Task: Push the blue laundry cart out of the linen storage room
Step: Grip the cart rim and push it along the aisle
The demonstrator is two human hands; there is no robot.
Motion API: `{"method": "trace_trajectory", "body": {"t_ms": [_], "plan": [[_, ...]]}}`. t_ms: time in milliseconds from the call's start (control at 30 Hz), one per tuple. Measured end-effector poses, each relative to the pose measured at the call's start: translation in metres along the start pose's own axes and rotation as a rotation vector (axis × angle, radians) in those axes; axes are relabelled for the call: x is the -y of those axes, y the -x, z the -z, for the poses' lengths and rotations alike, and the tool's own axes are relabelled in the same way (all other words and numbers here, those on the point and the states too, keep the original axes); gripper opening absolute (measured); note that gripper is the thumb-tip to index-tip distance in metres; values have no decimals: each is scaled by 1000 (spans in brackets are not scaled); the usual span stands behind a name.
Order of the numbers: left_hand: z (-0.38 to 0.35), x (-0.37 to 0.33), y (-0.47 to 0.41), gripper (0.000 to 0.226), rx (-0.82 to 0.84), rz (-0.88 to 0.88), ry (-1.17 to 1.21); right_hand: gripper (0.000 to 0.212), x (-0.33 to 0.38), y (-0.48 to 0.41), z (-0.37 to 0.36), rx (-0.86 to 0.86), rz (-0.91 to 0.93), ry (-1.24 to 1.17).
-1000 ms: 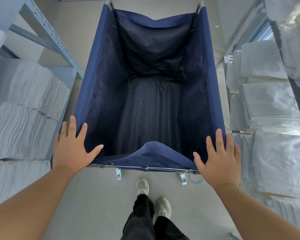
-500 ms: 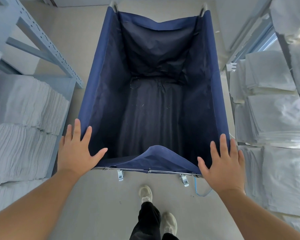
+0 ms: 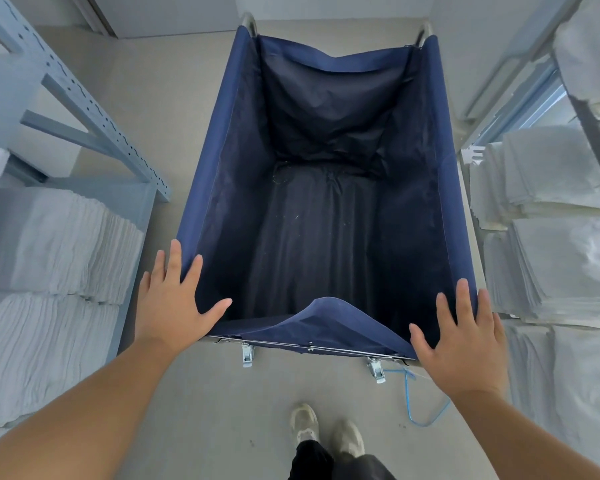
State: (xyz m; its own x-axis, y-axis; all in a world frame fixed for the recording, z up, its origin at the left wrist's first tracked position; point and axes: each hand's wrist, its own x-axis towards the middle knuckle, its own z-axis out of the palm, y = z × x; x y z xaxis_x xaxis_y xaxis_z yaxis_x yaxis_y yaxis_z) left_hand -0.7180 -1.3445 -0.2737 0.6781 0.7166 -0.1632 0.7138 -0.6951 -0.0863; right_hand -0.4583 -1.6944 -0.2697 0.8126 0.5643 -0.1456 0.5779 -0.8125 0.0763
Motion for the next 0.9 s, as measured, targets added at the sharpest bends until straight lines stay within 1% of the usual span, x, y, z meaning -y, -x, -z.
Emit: {"method": "trace_trajectory", "body": {"t_ms": [600,900], "plan": [[17,1,-117,97,-13,-57,-43,83,22,-90,14,-19,-49,-33],[29,-7,-189,96,-28,-88,-63,79,25,-151,20,4,-77,29]]}}
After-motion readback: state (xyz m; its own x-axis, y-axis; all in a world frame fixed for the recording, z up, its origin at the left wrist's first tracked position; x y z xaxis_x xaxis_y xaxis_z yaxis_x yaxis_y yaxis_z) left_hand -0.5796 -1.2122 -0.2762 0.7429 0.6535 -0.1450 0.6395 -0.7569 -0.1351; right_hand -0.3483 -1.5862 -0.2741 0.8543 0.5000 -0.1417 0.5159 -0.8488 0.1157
